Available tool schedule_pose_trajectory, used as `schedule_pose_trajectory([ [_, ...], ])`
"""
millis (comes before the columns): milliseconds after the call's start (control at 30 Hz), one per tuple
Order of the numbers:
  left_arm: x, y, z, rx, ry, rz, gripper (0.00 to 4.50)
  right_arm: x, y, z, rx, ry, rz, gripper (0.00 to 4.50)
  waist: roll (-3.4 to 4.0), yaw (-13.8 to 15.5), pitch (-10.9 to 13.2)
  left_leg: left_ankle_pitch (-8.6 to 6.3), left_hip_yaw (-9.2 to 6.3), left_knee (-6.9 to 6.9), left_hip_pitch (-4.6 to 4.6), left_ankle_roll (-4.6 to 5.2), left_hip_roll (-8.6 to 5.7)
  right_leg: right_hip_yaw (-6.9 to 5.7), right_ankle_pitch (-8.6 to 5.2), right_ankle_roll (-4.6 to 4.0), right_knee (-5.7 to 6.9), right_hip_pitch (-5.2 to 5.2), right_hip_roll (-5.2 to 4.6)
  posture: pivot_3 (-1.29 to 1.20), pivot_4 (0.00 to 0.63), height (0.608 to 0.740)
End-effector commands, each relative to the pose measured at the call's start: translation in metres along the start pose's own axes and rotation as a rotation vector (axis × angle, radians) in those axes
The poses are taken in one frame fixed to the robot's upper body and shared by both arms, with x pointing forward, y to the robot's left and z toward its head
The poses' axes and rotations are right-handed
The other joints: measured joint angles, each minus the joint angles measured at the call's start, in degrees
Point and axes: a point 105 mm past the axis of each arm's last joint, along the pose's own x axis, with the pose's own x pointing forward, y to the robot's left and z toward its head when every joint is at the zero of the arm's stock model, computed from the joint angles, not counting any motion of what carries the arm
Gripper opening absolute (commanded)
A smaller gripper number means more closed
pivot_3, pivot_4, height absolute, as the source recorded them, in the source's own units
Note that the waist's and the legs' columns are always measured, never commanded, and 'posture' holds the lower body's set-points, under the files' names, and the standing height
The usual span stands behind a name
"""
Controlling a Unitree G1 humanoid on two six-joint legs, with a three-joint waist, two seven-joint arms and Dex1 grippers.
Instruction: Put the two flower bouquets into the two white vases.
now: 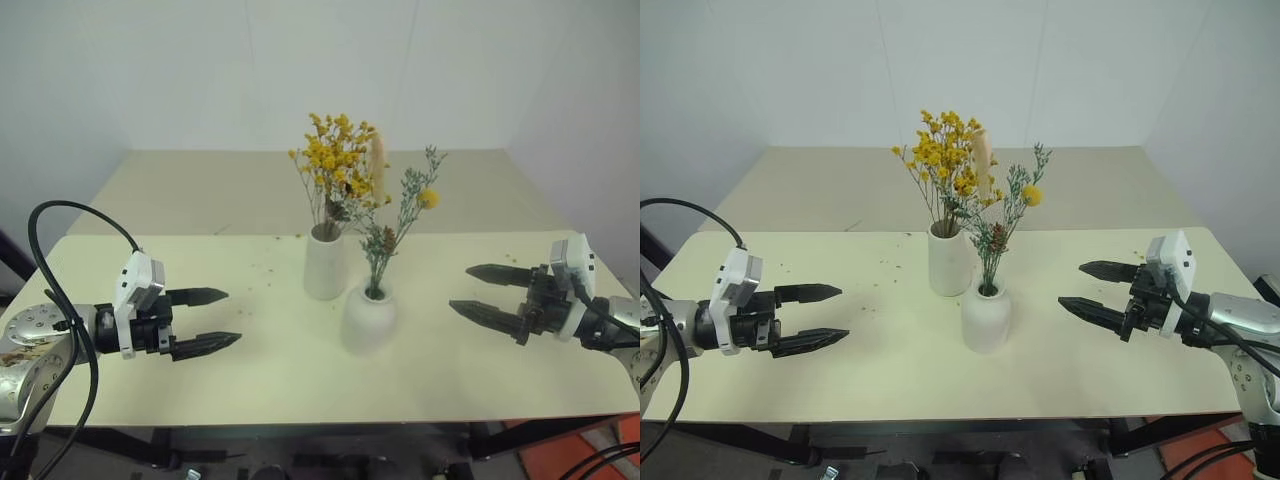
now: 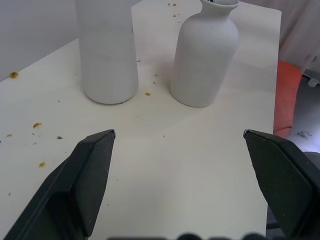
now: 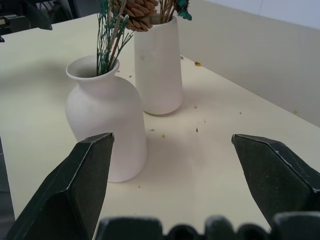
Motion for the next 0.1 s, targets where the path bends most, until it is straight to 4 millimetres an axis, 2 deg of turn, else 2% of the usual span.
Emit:
schedule_pose_trajectory([
  [33, 0.0017, -0.0008, 0.0114, 0.054, -0.017, -0.015, 4.50, -0.0055, -0.0012, 0.0101, -0.054, 0.004, -0.009, 4.49, 0.00, 0.00, 0.00, 0.00, 0.00, 0.00, 0.00, 0.00, 0.00, 0.00, 0.00, 0.00, 0.00, 0.00, 0.00, 0.00, 0.150, 0.740],
  [100, 0.0049, 0.0006, 0.0120, 0.060, -0.016, -0.022, 4.50, -0.0074, -0.0020, 0.0100, -0.062, 0.016, -0.016, 4.49, 0.00, 0.00, 0.00, 0.00, 0.00, 0.00, 0.01, 0.00, 0.00, 0.00, 0.00, 0.00, 0.01, 0.01, 0.00, 0.00, 0.150, 0.740],
])
